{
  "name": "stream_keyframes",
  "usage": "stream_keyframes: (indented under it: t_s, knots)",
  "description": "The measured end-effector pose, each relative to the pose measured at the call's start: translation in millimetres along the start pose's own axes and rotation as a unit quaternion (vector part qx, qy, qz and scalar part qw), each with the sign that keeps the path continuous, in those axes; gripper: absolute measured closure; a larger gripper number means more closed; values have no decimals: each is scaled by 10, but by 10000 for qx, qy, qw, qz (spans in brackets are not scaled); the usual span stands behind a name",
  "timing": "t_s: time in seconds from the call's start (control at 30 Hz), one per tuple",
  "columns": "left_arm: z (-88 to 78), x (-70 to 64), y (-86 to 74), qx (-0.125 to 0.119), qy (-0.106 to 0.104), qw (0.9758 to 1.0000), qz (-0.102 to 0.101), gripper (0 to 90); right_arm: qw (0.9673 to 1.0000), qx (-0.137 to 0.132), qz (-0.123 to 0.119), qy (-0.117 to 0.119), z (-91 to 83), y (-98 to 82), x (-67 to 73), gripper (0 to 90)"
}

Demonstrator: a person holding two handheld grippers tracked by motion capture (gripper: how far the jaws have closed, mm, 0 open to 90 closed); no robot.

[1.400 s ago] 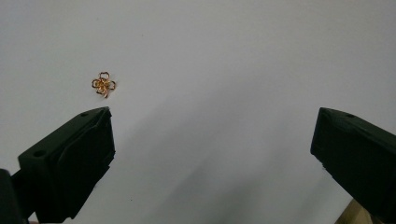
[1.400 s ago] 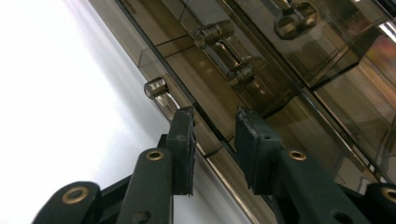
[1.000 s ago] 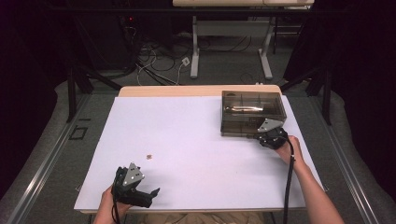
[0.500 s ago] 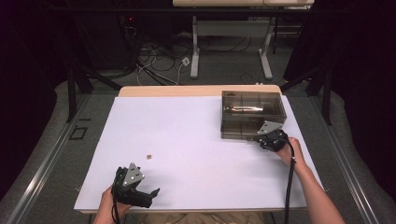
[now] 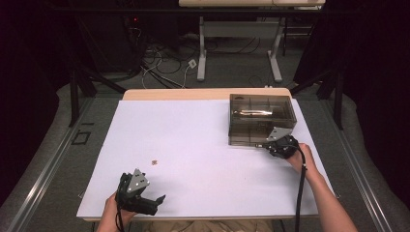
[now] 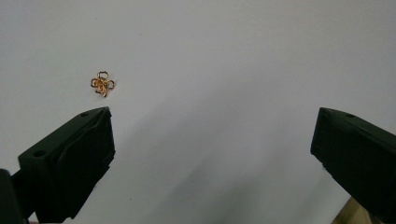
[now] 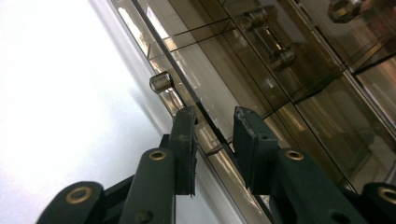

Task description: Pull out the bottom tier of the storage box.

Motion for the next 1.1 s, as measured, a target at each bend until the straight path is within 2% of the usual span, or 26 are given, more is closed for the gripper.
stream_keyframes:
  t_s: [0.1, 0.17, 0.23, 0.27, 0.3, 0.33, 0.57, 0.97, 1.03, 1.1]
  knots:
    - [1, -1, 0, -4, -6, 10000, -10, 0, 10000, 30, 50, 22, -7, -9, 15, 699]
    - [0, -1, 0, -4, -7, 10000, -8, 0, 10000, 53, -19, 54, -12, -7, 12, 700]
    - [2, -1, -1, -6, -16, 10000, -19, 0, 9999, -21, -20, 98, -5, -11, 16, 702]
    - [2, 1, -1, -4, -14, 10000, -11, 0, 9998, 168, -42, 56, -32, -9, 15, 702]
    - [2, 1, -1, -7, -14, 10000, -10, 0, 9997, 234, -64, 52, -42, -8, 14, 703]
    - [3, 0, 0, -17, -13, 10000, -21, 0, 9999, 67, -77, 116, -19, -13, 19, 704]
    - [8, 2, 3, -23, -22, 10000, -17, 0, 9998, 122, -128, 66, -45, -22, 35, 707]
    - [8, 1, 6, -36, -43, 10000, -34, 0, 9993, 190, -280, 176, -64, -28, 34, 721]
    - [7, 3, 5, -33, -44, 10000, -30, 0, 9994, 54, -250, 244, -51, -35, 36, 723]
    - [6, 7, 5, -27, -26, 10000, -7, 0, 9992, 169, -269, 236, -68, -33, 34, 725]
Point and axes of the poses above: each handheld gripper's, and its own axes: z roughly forward along the jaws, y roughly out of its top, x roughly to its left, the point moved 2 cm from there along z, roughly forward along the jaws, and after that the axes turned 15 degrees about z, right-handed, at the moved point
